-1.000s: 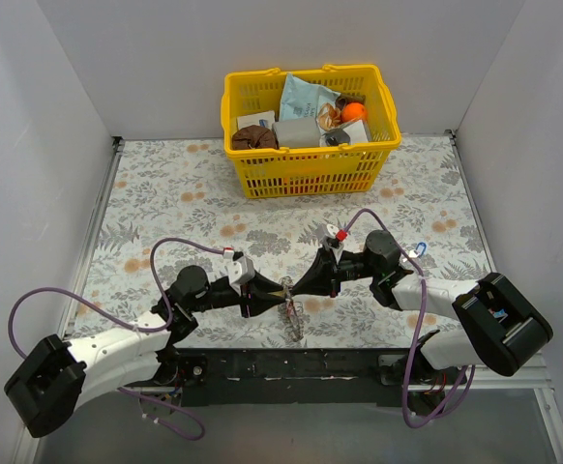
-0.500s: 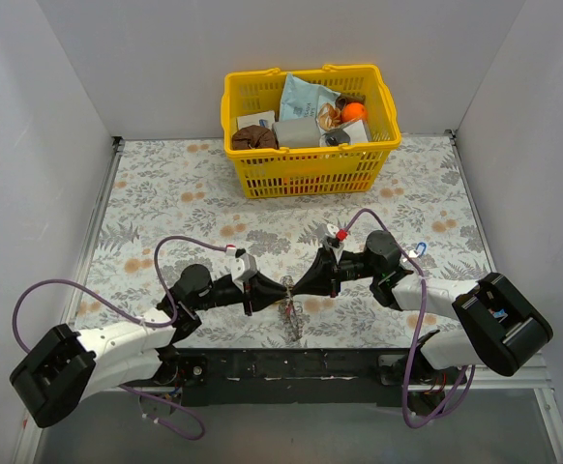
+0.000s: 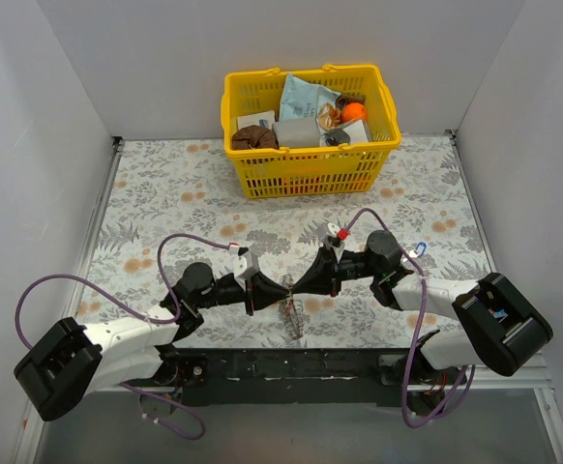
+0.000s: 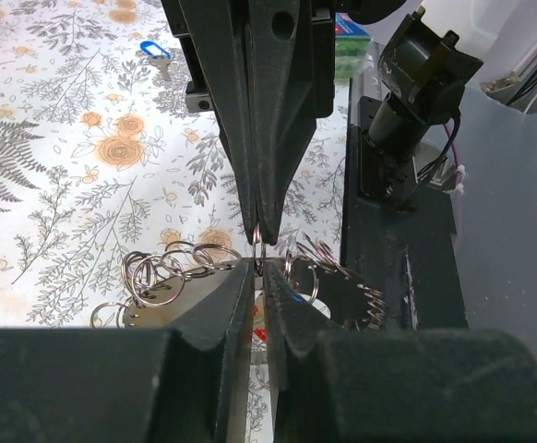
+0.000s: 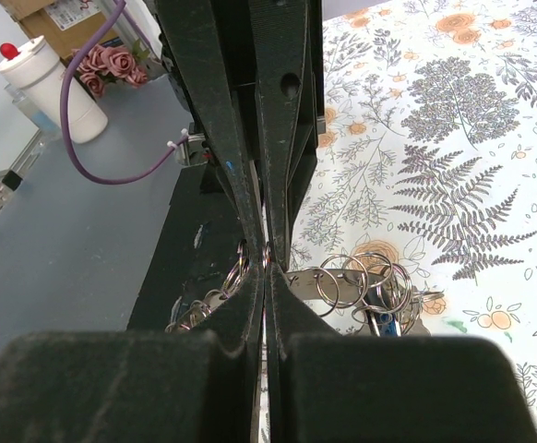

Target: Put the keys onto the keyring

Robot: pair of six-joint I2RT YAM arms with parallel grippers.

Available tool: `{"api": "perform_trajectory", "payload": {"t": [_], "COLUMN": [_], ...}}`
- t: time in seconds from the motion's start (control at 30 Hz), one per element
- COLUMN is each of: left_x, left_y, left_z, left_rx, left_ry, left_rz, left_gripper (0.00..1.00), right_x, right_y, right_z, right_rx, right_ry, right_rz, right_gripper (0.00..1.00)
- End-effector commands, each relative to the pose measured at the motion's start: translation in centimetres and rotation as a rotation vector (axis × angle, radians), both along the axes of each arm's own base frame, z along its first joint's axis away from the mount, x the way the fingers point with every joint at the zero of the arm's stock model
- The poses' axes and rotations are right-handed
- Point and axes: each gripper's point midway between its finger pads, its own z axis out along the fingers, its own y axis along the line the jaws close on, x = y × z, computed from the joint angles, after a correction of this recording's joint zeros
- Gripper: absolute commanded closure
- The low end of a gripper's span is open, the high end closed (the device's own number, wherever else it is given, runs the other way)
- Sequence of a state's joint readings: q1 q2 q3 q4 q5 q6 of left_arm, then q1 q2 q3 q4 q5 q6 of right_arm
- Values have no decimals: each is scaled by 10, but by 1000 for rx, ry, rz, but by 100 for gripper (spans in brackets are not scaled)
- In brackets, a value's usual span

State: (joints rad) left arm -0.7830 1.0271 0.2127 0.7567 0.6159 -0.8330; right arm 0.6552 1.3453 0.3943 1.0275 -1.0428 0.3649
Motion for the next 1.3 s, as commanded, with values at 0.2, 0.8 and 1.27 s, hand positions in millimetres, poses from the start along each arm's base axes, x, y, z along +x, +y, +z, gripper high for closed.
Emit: {"api": "perform_trajectory", "payload": {"t": [0.2, 0.8, 1.27], "left_x": [5, 15, 23], "left_y": [-12, -4, 10], "left_z": [16, 26, 28], "left_rx": [-30, -49, 13], "left_ry": [16, 16, -101], "left_rz": [-22, 71, 136], "left_gripper": [100, 100, 100], "right_x": [-3, -4, 10], "right_y": [-1, -1, -10], "right_z": [14, 21, 63], "right_rx": [53, 64, 80], "right_ry": [-61, -53, -172], "right_rz": [8, 14, -130], "right_gripper": [99, 72, 9]}}
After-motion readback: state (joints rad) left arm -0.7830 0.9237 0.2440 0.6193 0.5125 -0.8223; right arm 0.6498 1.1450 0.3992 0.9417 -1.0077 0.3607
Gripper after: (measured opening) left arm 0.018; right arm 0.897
